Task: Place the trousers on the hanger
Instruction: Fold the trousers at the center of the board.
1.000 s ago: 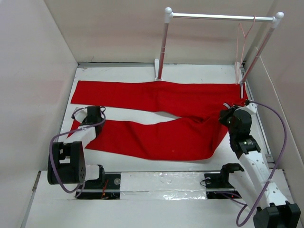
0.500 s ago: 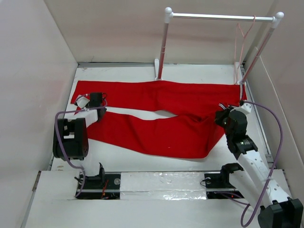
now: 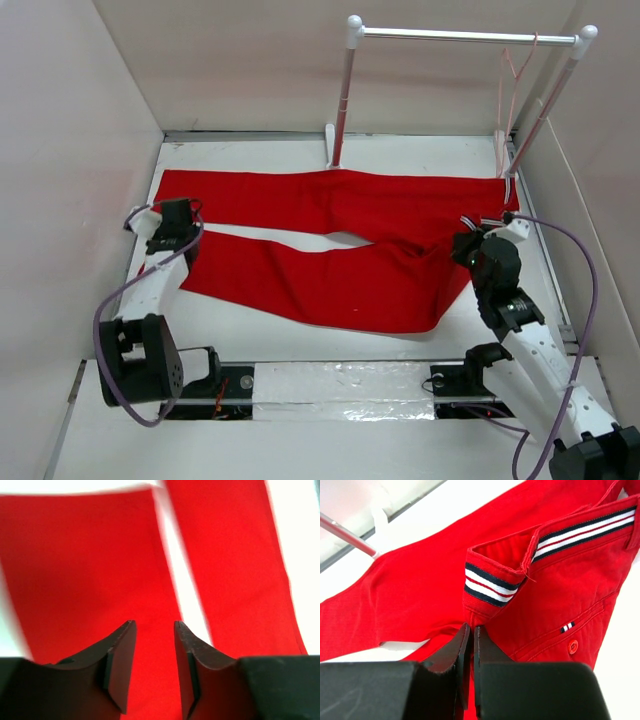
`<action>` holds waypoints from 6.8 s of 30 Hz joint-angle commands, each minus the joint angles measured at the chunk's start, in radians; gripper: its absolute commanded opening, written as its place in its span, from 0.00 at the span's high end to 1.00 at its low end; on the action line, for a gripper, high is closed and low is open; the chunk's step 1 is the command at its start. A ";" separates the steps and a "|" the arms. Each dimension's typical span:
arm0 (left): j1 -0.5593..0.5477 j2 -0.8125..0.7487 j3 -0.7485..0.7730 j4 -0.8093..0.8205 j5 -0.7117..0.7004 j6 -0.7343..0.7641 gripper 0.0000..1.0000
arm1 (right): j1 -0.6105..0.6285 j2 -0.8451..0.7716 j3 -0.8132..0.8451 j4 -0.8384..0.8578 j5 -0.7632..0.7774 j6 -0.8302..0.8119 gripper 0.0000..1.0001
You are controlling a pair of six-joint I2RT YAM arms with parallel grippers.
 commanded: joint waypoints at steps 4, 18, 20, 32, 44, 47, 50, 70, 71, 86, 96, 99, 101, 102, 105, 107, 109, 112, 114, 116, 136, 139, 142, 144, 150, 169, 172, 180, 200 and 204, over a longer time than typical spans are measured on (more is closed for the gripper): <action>0.272 -0.061 -0.099 -0.136 0.074 0.028 0.67 | 0.057 -0.037 0.033 0.075 0.054 -0.027 0.99; 0.413 0.186 -0.019 -0.096 0.111 0.063 0.63 | 0.076 -0.029 0.020 0.074 0.052 -0.029 0.99; 0.413 0.202 -0.015 -0.103 0.087 0.054 0.63 | 0.076 -0.024 0.023 0.075 0.049 -0.029 0.99; 0.413 0.258 -0.021 -0.073 0.037 0.052 0.86 | 0.039 -0.006 0.033 0.060 0.026 -0.034 1.00; 0.287 0.018 0.122 -0.114 0.004 0.127 1.00 | 0.021 -0.026 0.083 0.000 0.032 -0.038 1.00; 0.287 -0.080 0.214 -0.122 -0.001 0.166 1.00 | 0.011 -0.078 0.149 -0.106 0.086 -0.046 1.00; 0.287 -0.097 0.304 -0.145 -0.030 0.192 1.00 | 0.001 -0.135 0.195 -0.193 0.209 -0.066 1.00; 0.269 0.123 0.485 -0.088 -0.055 0.220 1.00 | -0.187 0.011 0.356 -0.214 0.542 0.006 0.98; 0.255 0.133 0.496 -0.085 -0.055 0.220 1.00 | -0.226 0.043 0.365 -0.200 0.499 -0.001 0.99; 0.175 0.351 0.679 -0.090 -0.202 0.269 1.00 | -0.703 0.583 0.549 -0.005 -0.152 0.035 1.00; 0.152 0.406 0.763 -0.100 -0.258 0.313 1.00 | -0.713 0.723 0.661 0.011 -0.152 0.048 0.99; 0.152 0.440 0.774 -0.094 -0.266 0.327 1.00 | -0.713 0.753 0.648 0.044 -0.159 0.054 0.99; 0.152 0.478 0.811 -0.109 -0.269 0.336 1.00 | -0.703 0.775 0.645 0.067 -0.150 0.060 0.99; 0.152 0.494 0.826 -0.117 -0.269 0.336 1.00 | -0.703 0.784 0.648 0.069 -0.149 0.060 0.99; 0.152 0.544 0.874 -0.137 -0.272 0.338 1.00 | -0.693 0.816 0.669 0.072 -0.132 0.060 0.99; 0.152 0.580 0.909 -0.137 -0.271 0.348 1.00 | -0.682 0.839 0.684 0.081 -0.121 0.055 0.98; 0.142 0.609 0.961 -0.151 -0.282 0.356 1.00 | -0.671 0.864 0.703 0.083 -0.101 0.055 0.98; 0.132 0.701 1.062 -0.172 -0.285 0.373 1.00 | -0.662 0.923 0.747 0.077 -0.077 0.049 0.98; 0.122 0.739 1.119 -0.186 -0.297 0.381 1.00 | -0.653 0.965 0.779 0.074 -0.064 0.042 0.98; 0.099 0.793 1.186 -0.183 -0.315 0.407 1.00 | -0.653 0.988 0.792 0.084 -0.060 0.038 0.97; 0.051 0.953 1.329 -0.128 -0.274 0.519 0.42 | -0.653 1.045 0.811 0.172 -0.207 0.068 0.00; 0.051 0.887 1.274 -0.129 -0.251 0.506 0.42 | -0.653 0.946 0.719 0.202 -0.238 0.098 0.00; 0.051 0.816 1.210 -0.120 -0.194 0.494 0.36 | -0.653 0.853 0.617 0.277 -0.287 0.104 0.07; 0.077 0.798 1.208 -0.146 -0.164 0.491 0.34 | -0.641 0.761 0.509 0.313 -0.323 0.106 0.18; 0.093 0.858 1.294 -0.307 -0.186 0.513 0.33 | -0.558 0.564 0.304 0.431 -0.420 0.132 0.92; 0.169 0.799 0.841 -0.183 0.094 0.263 0.40 | -0.174 0.364 0.244 0.367 -0.488 -0.006 0.74; 0.194 0.813 0.823 -0.163 0.145 0.221 0.39 | -0.121 0.402 0.275 0.356 -0.488 -0.032 0.62; 0.212 0.874 0.823 -0.186 0.166 0.193 0.40 | -0.065 0.421 0.298 0.331 -0.472 -0.069 0.60; 0.221 0.896 0.825 -0.117 0.202 0.249 1.00 | -0.106 0.289 0.211 0.253 -0.295 -0.031 0.61; 0.221 0.818 0.768 -0.065 0.194 0.270 1.00 | -0.171 0.325 0.099 0.282 -0.158 0.096 0.39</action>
